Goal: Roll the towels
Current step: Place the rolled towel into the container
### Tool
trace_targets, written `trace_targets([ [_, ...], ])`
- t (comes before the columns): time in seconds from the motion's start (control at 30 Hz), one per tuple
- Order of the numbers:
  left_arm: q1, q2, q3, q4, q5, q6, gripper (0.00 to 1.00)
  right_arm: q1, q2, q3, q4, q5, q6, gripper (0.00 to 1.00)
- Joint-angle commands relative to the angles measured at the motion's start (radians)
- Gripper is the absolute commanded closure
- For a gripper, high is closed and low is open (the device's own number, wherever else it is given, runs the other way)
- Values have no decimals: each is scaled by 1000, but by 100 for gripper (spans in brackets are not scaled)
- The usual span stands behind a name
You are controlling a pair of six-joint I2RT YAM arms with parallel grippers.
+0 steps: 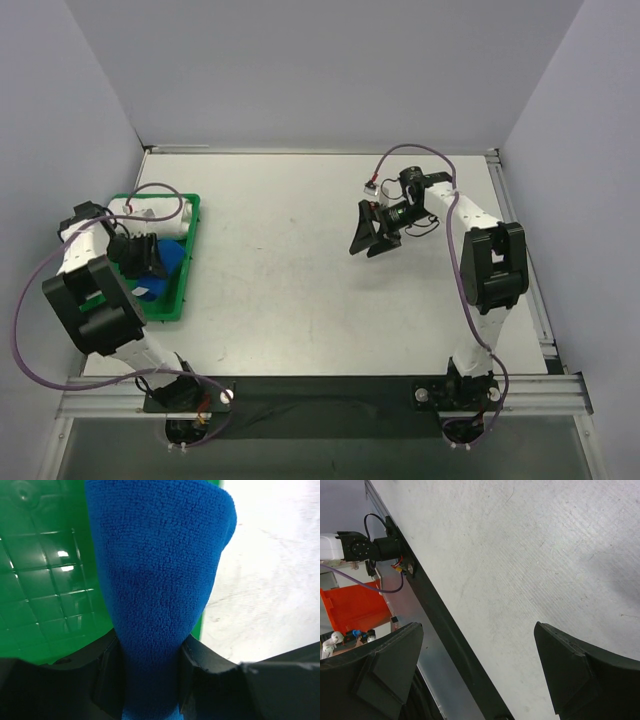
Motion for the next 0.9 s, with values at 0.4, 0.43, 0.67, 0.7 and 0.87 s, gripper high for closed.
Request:
trace_targets([
  [0.4,-11,223,84,237,-146,-174,100,-22,9,7,-59,-42,-38,0],
  [0.43,-16,225,80,246,-143,-183,100,-22,10,7,-59,-44,-38,0],
  [0.67,-102,209,21,285,-133,-211,100,-25,24,13,-62,-52,-35,0],
  [0.7,-111,208,18,288,-128,-217,100,-25,24,11,-62,-52,-35,0],
  [0.87,-117,206,9,285,-123,-223,100,-31,23,14,-67,-53,-38,0],
])
